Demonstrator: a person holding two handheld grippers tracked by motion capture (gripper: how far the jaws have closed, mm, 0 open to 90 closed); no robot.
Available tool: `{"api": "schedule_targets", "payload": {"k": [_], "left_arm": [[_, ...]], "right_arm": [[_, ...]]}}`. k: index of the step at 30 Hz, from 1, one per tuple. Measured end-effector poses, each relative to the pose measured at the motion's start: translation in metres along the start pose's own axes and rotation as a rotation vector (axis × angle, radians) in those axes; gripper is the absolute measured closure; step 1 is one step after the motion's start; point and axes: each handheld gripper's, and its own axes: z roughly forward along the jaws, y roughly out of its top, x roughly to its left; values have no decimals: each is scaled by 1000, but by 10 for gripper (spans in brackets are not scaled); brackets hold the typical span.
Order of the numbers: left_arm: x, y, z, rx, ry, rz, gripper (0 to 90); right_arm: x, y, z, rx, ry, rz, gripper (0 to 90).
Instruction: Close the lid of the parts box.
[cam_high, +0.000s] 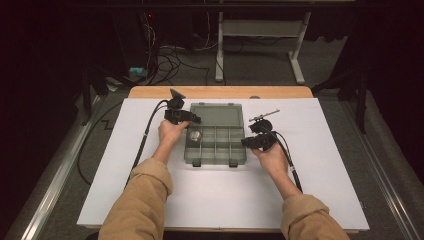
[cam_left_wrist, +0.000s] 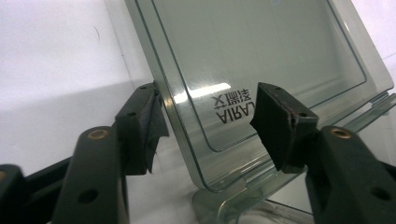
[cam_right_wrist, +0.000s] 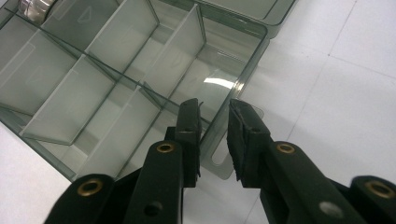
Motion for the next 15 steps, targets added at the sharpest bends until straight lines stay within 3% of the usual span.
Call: {"api": "schedule_targets", "payload": {"k": [7,15], "left_arm": [[-7,-1,-15,-61,3,46,495],[-22,-4,-34,-96,55,142,543]], "right_arm": [[0,0,0,-1,-2,1,752],[1,0,0,-3,-7,1,752]]}}
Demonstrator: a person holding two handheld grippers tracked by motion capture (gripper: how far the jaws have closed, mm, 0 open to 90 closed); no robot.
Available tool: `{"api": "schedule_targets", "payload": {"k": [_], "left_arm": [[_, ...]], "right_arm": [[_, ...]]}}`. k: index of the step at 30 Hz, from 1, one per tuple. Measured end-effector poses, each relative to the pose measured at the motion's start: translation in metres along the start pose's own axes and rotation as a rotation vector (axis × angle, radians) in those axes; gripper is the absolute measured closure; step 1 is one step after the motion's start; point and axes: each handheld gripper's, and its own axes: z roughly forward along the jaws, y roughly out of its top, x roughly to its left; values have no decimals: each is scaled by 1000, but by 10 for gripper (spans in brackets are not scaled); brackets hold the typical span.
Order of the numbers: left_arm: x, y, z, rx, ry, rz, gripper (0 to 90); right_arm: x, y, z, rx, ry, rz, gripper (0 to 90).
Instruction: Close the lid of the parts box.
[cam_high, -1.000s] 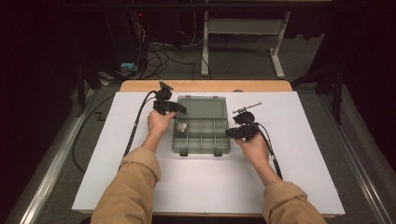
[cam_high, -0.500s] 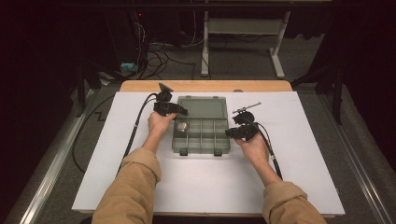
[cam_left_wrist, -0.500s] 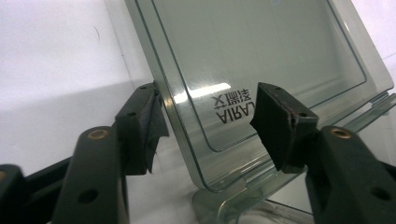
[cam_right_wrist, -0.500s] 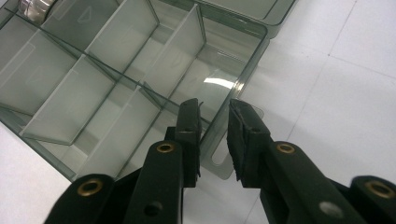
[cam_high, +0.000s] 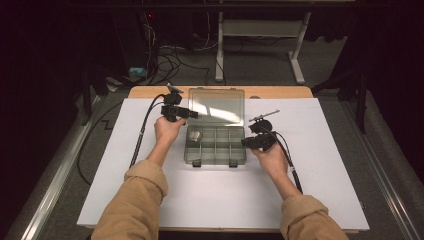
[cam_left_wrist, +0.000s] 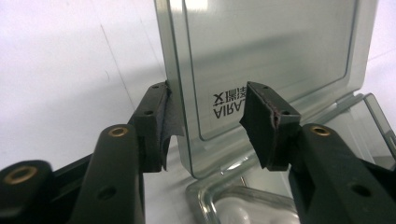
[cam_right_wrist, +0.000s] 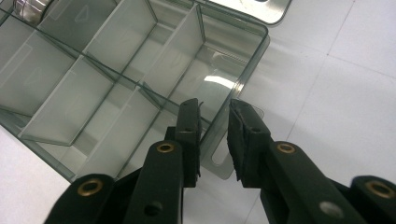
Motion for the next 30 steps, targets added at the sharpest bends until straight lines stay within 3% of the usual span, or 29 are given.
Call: {"api": "schedule_targets", "payload": {"k": [10,18,30], "left_arm": [[-14,-8,-18,-4,56,120,616],[-17,-20,-29,-22,27,140,641],[-22,-31,-38,-28,17,166,643]], "right_arm": [[2,0,0,0,-9,0,752],[3,-1,0,-3,-14,-5,752],[3,-2,0,-10,-19,-5,752]]}}
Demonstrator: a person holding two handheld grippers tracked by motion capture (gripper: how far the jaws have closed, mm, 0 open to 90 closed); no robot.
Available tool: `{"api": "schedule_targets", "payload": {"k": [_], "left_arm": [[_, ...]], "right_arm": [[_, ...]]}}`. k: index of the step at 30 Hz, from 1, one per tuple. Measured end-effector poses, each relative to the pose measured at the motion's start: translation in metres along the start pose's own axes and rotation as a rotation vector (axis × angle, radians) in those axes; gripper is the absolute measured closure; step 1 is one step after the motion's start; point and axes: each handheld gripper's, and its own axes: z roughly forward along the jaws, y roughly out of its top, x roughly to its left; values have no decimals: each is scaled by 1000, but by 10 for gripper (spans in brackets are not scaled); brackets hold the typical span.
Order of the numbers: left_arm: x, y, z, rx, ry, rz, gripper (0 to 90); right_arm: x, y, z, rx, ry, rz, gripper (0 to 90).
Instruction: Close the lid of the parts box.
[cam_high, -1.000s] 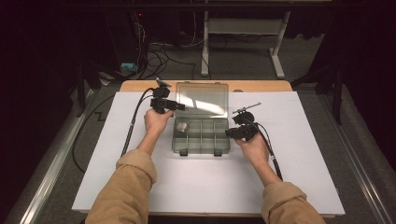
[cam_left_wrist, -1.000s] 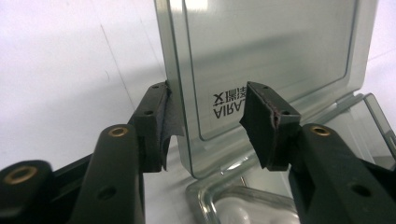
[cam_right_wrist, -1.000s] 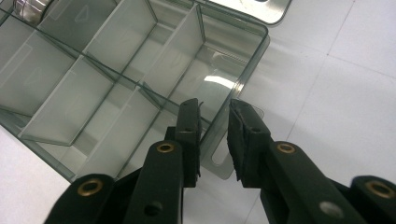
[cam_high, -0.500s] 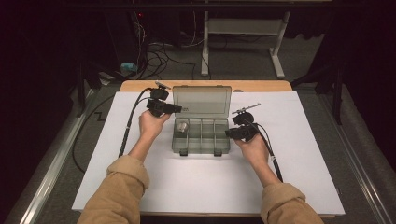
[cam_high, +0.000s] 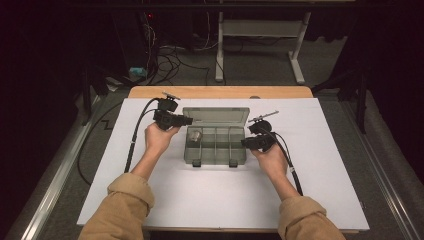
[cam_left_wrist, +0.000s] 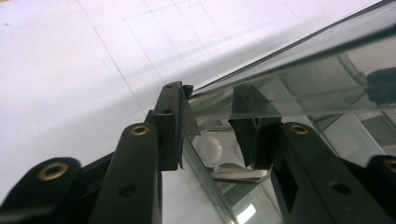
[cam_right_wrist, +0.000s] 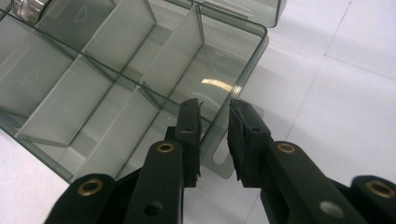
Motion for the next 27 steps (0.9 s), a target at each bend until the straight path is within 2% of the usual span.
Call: {"api": "schedule_targets", "payload": {"k": [6,14,16,18,19,21,27], "left_arm": [[-3,-4,-6,-19,-7,18,643],[-5,-12,-6,-31,-2,36,644],[-6,-14,-6,-33,5,50,644],[-8,-15,-5,-28,18,67,644],[-8,-16,-5,-30,21,71,644],[-9,-17,-4,-32,25,76,644],[-9,-20,-5,-27,27,76,643]], "right_arm": [[-1,-1,0,-4,4,1,750],[-4,-2,0,-16,20,-7,741],[-6,-2,0,-17,38,-16,721],[-8,-1,-1,-13,78,-18,670],[-8,-1,-3,-15,77,-24,670],[-10,-1,-8,-25,82,-41,693],[-14,2,-24,-74,95,-41,884]]}}
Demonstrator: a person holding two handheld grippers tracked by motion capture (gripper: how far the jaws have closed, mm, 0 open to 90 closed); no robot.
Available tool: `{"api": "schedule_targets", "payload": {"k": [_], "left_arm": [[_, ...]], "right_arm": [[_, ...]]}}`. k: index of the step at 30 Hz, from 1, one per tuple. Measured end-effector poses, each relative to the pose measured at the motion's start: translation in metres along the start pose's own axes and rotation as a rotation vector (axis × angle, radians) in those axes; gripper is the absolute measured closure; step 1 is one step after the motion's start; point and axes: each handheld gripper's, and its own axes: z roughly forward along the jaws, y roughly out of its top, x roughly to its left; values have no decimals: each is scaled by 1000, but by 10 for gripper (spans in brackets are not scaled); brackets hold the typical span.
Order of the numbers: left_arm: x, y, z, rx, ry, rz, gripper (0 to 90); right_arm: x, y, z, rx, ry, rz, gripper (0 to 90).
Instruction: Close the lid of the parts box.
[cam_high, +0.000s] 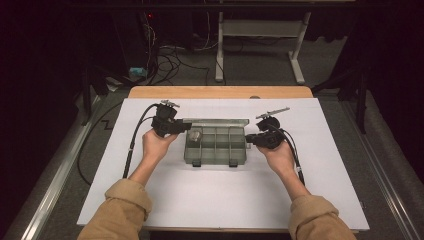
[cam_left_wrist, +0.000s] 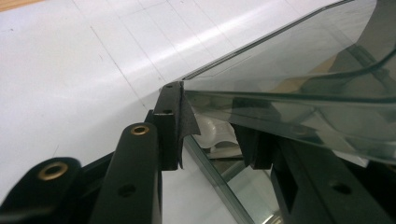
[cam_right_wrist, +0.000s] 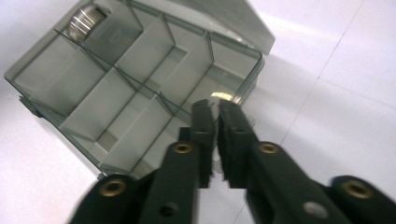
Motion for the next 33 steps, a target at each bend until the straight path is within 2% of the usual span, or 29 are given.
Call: {"api": "schedule_targets", "payload": {"k": [7,11,14,18,22,26,29,33], "left_arm": [[1,-2,1,17,-5,-1,635],[1,-5,1,22,-31,-5,590],[1,-7,0,37,-27,-3,539],[2,-9,-2,55,-41,-7,493],[3,-14,-3,69,-41,-21,485],[3,-19,-6,68,-72,-34,557],[2,-23,-10,68,-87,-4,624],[1,-26,-14,46,-110,-13,668]], "right_arm": [[4,8,-7,-58,23,-6,900],[7,11,-9,-63,19,-12,900],[7,11,-9,-64,18,-17,900],[8,11,-10,-65,23,-19,899],[9,11,-9,-59,26,-19,897],[10,10,-8,-52,32,-23,892],[10,8,-9,-51,36,-28,891],[11,7,-9,-44,33,-32,891]]}}
